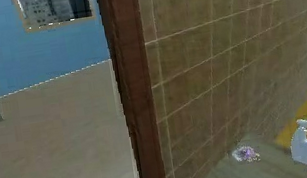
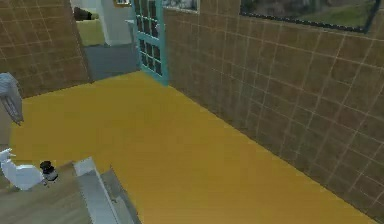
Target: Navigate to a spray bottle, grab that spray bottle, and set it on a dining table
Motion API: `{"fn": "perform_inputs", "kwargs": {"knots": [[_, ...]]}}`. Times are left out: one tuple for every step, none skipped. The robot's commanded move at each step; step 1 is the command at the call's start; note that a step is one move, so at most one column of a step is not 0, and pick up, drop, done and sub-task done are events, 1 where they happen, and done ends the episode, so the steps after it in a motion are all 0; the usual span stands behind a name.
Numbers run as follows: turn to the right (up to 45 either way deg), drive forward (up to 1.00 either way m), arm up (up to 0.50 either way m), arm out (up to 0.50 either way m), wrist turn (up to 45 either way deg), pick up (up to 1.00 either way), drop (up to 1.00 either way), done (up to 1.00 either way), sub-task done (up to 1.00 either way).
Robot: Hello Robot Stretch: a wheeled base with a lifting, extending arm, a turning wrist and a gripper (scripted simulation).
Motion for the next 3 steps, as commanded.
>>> {"fn": "perform_inputs", "kwargs": {"knots": [[45.0,0.00,0.00,0.00,0.0,0.00,0.00,0.00,0.00],[45.0,0.00,0.00,0.00,0.0,0.00,0.00,0.00,0.00],[3.0,0.00,0.00,0.00,0.0,0.00,0.00,0.00,0.00]]}}
